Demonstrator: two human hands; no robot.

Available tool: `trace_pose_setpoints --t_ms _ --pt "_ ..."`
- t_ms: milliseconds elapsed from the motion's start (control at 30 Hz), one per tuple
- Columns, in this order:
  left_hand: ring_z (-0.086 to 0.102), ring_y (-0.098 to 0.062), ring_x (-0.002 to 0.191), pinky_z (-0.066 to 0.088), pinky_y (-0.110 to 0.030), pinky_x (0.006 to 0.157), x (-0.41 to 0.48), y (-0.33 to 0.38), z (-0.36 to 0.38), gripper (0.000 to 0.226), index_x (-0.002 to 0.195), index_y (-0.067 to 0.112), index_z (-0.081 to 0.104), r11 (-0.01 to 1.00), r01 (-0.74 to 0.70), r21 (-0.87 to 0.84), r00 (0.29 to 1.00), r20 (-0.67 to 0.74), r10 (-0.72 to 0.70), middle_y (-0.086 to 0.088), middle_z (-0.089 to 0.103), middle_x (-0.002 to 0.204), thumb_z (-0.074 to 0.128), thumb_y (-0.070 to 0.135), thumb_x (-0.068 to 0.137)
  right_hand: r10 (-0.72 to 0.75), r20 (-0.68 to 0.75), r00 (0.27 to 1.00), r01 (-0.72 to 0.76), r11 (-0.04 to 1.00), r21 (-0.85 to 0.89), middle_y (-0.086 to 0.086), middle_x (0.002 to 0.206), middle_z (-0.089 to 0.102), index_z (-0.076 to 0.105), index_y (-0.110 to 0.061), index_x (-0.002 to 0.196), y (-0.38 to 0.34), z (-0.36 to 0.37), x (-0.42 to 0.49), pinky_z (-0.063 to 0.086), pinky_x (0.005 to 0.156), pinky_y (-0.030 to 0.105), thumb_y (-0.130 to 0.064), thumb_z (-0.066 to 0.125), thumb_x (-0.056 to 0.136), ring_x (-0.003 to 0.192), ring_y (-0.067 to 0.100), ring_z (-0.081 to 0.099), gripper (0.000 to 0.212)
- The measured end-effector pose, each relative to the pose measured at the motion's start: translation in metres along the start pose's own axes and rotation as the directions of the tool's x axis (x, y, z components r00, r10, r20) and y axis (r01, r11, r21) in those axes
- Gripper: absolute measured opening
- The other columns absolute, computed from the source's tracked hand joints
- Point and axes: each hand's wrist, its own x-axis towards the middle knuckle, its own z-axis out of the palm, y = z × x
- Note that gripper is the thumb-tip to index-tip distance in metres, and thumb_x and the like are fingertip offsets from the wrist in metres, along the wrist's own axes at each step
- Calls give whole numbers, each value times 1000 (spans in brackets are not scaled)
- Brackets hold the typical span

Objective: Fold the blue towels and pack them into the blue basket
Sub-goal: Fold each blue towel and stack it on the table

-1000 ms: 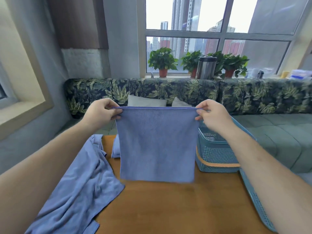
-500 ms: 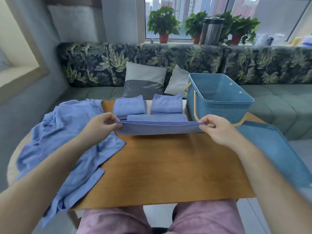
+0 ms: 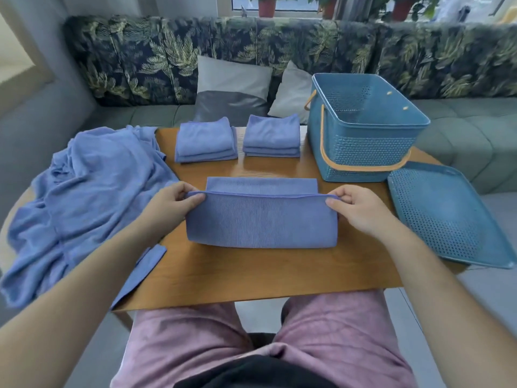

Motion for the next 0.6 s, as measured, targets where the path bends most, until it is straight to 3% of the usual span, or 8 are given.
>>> trace_pose_setpoints --t_ms 133,233,300,400,600 --pt "58 -11 81 46 -28 72 41 0 13 16 95 18 68 998 11 57 997 -83 -6 5 66 88 68 34 94 15 -102 995 -18 1000 -24 -9 74 74 68 -20 89 2 14 35 44 67 27 -23 67 96 64 0 61 8" --pt "57 -14 81 46 -33 76 71 -8 22 17 95 18 67 996 50 76 992 -121 -41 5 63 86 68 34 94 58 -147 987 -65 997 -39 -2 82 75 67 -20 88 8 24 61 50 73 33 -26 66 95 79 15 69 9" --pt "55 -14 81 45 -29 72 87 -13 29 17 95 15 66 993 58 100 989 -140 -44 4 62 86 65 32 96 66 -149 987 -76 996 -56 0 85 75 66 -21 88 14 32 76 52 76 36 -27 64 95 84 20 70 10" --pt "53 -11 79 40 -20 66 102 -18 39 16 96 13 63 984 64 165 986 -163 -37 4 60 86 62 29 98 77 -155 985 -97 987 -131 -3 85 70 60 -24 88 22 41 91 41 62 25 -26 61 98 82 18 65 10" --pt "55 -14 83 38 -26 71 120 -33 54 16 90 18 61 976 84 199 969 -246 -33 11 59 81 64 33 96 61 -234 970 -125 956 -267 -6 72 60 59 -19 91 32 51 105 33 56 31 -30 57 100 72 18 56 15"
